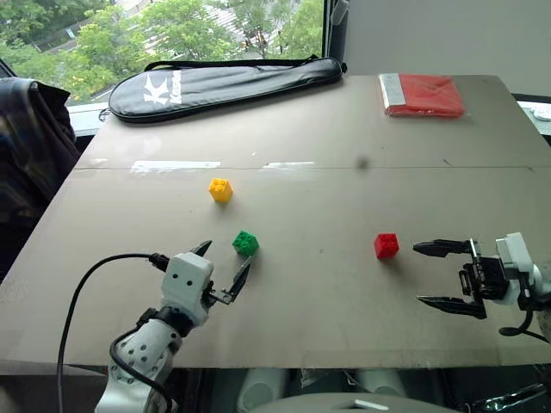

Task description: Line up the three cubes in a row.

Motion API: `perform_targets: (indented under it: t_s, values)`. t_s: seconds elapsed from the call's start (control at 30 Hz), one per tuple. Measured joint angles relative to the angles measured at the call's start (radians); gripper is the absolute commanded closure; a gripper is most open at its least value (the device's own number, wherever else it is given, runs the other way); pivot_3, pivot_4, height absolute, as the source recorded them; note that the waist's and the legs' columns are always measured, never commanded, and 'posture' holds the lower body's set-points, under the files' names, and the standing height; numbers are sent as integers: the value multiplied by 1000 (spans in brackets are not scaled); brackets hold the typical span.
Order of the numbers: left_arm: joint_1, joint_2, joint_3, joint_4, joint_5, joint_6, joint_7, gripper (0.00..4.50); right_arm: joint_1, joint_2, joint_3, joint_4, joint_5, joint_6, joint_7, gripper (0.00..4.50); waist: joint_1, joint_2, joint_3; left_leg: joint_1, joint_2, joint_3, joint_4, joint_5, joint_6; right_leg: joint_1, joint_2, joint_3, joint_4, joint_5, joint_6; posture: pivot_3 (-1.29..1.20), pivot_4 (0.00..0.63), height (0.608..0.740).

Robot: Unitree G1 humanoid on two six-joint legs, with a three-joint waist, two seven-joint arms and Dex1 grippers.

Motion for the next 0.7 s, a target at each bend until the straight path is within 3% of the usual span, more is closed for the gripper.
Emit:
perform_targets:
  t_s: [0.2,0.3,0.47,0.7]
  values:
    - [-133,16,-48,165,14,-28,-33,0,72,30,-54,-152,9,71,-67,26,-7,-1,0,0,0,1,0,0,0,0,0,1,0,0,0,0,150,701]
    - [-144,25,-58,180,14,-42,-49,839,81,38,-74,-178,9,89,-85,0,-6,-1,0,0,0,1,0,0,0,0,0,1,0,0,0,0,150,701]
    - [-159,50,-74,212,16,-85,-91,3226,112,66,-101,-194,3,95,-108,0,-6,0,-1,1,0,1,0,0,0,0,0,1,0,0,0,0,150,701]
    - [-220,96,-90,276,12,-128,-173,3204,169,108,-131,-239,-13,94,-164,0,-2,2,-2,1,0,0,0,0,-1,0,0,0,0,0,0,0,150,701]
